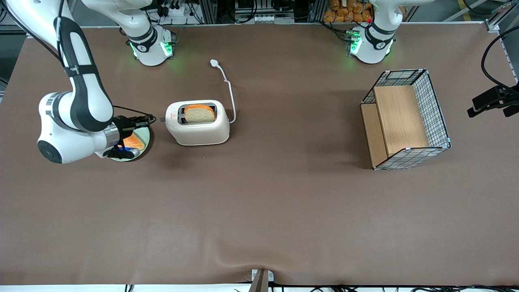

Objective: Press toaster button with right arm
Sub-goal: 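Swing the right gripper over the green plate to the toaster's side lever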

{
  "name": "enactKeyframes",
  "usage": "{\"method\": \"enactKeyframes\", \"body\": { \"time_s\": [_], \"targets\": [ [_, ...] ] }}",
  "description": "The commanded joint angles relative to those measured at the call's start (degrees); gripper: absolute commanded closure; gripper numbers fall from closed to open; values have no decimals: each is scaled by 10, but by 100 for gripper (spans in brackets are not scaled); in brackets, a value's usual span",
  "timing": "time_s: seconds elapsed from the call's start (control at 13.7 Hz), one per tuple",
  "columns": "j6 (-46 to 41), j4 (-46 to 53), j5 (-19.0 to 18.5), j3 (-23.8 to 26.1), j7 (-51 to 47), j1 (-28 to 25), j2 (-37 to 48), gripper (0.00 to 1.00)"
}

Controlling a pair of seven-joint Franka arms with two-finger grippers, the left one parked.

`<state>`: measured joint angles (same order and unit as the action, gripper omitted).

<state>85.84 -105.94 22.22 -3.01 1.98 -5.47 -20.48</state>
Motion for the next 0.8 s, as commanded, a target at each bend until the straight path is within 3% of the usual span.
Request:
{"method": "enactKeyframes", "body": {
  "time_s": [0.0, 0.73],
  "targets": [
    [5, -8, 24, 0, 14, 5, -10, 100],
    [35, -41, 47, 0, 38, 5, -35, 100]
  ]
}}
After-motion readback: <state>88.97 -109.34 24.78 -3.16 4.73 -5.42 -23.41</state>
